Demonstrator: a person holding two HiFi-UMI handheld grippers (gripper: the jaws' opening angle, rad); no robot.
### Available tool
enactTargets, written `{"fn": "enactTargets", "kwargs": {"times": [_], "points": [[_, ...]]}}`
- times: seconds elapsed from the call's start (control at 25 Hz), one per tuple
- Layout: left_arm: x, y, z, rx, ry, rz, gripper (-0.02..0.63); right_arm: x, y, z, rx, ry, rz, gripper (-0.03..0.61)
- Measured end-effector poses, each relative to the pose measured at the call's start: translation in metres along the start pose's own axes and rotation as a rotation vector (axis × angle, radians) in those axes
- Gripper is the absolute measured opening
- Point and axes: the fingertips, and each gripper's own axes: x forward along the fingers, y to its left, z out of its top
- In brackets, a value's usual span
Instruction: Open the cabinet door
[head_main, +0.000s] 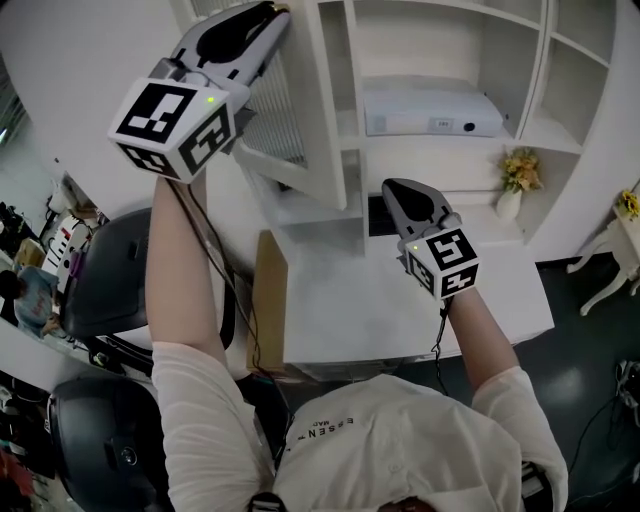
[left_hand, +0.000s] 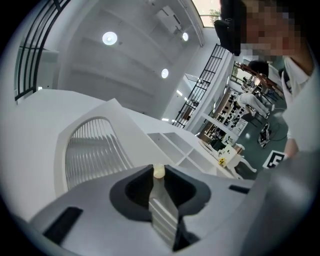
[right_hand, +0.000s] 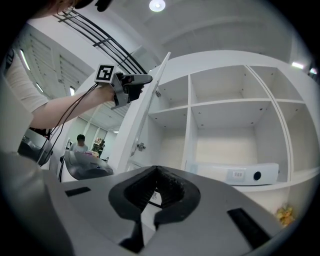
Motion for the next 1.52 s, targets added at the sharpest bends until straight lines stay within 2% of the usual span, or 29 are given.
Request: {"fn": "enactTargets", "kwargs": {"times": [0.28,0.52,0.76,1.16,1.52], "points": [[-0.041,0.007,0.012,-0.004,-0.033,-0.025,0.074,0.013,0.033,0.002,0.006,-0.002,0.037,0.015],[-0.078,0.017,0.021,0.027,-0.027,-0.049,0.074,0.027,0.063,0.011,-0.022,-0.019,0.072,0.015],[-0.115,0.035,0.023,-0.017,-0.048,-0.073,0.077,0.043,0.094,0.02,-0.035,-0.033,0.112,0.015],[-0.186,0.082,0.019,-0.12,-0.046,-0.051,0.084,0.076,0.161,0.036,-0.049,-0.056,0.192,0.015],[-0.2,0.099,0.004,-0.156,-0.047,-0.04,0.086,0.095,0.172,0.031,-0.024,-0.091,0.233,0.015]]}}
